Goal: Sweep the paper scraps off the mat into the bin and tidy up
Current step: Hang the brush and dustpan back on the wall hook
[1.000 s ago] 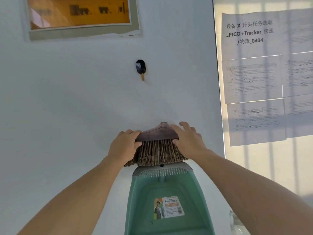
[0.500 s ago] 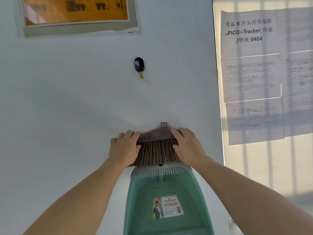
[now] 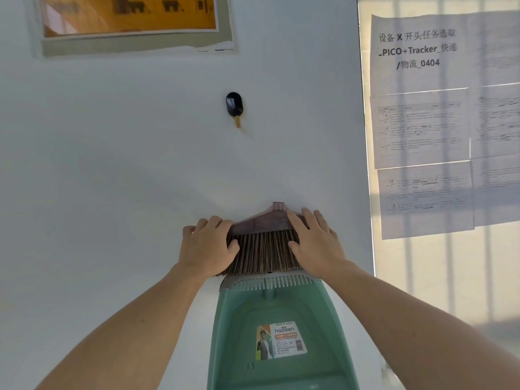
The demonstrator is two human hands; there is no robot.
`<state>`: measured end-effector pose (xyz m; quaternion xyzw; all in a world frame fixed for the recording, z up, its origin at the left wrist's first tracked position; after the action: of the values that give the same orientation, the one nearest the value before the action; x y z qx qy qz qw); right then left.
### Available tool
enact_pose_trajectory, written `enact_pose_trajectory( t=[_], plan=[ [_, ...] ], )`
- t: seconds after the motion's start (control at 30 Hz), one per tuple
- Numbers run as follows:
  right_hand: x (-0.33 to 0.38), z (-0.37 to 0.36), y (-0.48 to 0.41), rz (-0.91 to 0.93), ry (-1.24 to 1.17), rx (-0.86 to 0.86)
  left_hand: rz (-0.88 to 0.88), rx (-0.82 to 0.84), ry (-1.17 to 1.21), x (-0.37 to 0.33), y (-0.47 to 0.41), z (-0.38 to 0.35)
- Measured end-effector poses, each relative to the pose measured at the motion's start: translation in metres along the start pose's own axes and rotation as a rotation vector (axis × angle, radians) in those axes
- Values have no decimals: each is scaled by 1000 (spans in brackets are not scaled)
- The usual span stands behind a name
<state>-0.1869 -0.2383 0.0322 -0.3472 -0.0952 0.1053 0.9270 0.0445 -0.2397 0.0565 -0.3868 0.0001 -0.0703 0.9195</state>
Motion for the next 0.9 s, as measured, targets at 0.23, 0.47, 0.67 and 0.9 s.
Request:
enact_pose_trajectory(
  t=[0.23, 0.47, 0.67, 0.9],
  plan=[
    [2, -2, 1, -18, -12, -12, 9, -3, 14, 2, 5, 3],
    [1, -7, 4, -16, -34, 25, -14, 39, 27, -2, 7, 2],
    [-1, -4, 7, -49, -9, 14, -16, 11, 16, -4, 8, 3],
    [-2, -3, 10, -58, 12, 37, -9, 9, 42, -6, 8, 7]
  ],
)
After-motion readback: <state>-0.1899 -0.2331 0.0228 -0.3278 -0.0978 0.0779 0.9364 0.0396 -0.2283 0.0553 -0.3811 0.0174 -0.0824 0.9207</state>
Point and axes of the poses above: each hand's wrist, its own y-axis away from the middle knuckle, its own z-axis out of the back of the hand, x = y × z, the point moved 3 cm from there along -y, towards the middle knuckle, and after that the axes turned 3 degrees about z, right-handed, at the moved point
